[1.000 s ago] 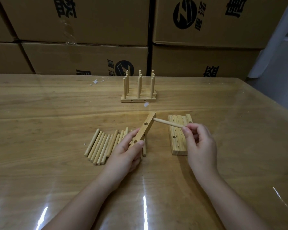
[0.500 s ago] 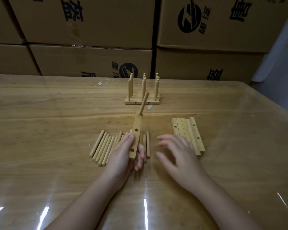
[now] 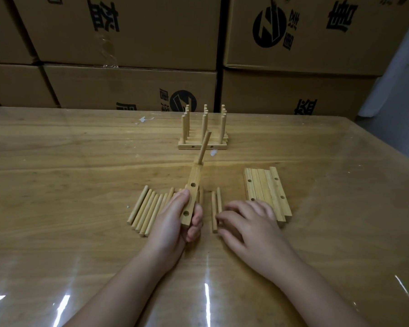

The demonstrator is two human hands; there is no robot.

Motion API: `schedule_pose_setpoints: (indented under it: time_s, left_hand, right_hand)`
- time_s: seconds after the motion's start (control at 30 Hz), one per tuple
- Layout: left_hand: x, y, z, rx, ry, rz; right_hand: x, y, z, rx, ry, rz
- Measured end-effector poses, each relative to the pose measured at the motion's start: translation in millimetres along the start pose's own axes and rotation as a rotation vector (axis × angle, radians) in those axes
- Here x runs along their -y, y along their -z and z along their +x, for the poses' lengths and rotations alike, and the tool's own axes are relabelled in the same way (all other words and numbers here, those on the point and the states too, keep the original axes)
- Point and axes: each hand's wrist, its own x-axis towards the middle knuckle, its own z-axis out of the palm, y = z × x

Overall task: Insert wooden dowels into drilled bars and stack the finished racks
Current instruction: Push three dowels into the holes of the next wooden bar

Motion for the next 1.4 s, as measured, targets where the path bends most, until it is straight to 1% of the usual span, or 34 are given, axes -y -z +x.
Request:
schedule_pose_setpoints:
  time_s: [0.07,0.23,0.43,0.57,0.63,0.73,0.83,0.93,1.1,1.2,1.33,1.4]
  left_hand:
    - [0,0,0,0.010,-0.006,-0.004]
    - [2,1,1,0.012,-0.014,0.029]
    - [2,3,2,0.040,-0.028,0.000]
    - [3,3,1,0.029,-0.034,0.018]
    - [3,3,2,0.023,-0.029,0.037]
    - [3,3,2,0.012,-0.022,0.055]
    - [3,2,2,0.014,-0.030,0.042]
    - [3,3,3,0.024,-0.031,0.018]
    - [4,3,3,0.030,-0.036,0.016]
    - [3,2,3,0.031,-0.036,0.016]
    - [2,1,2,0.026,-0.032,0.006]
    - [2,1,2,0.023,-0.033,0.010]
  right_hand:
    - [-1,0,0,0.017,-0.017,-0.024]
    - [-1,1,2,-0.039,-0.091,-0.049]
    - [0,1,0,0.039,-0.072,-0.089]
    - [-1,2,1,0.044,-0.091,-0.068]
    - [-2,1,2,0.091,-0.063,-0.044]
    - [-2,-3,2,0.161,0.027,-0.054]
    - [-3,-4,1,0.161,0.030,-0.075]
    - [0,-5,2,0.138,0.032,-0.034]
    - [3,-8,5,0.184,0.078,-0.033]
    - [5,-5,5,0.095,0.055,-0.011]
    - [4,-1,3,-0.177,0.021,-0.046]
    - [2,0,3,-0.232,-0.010,-0.065]
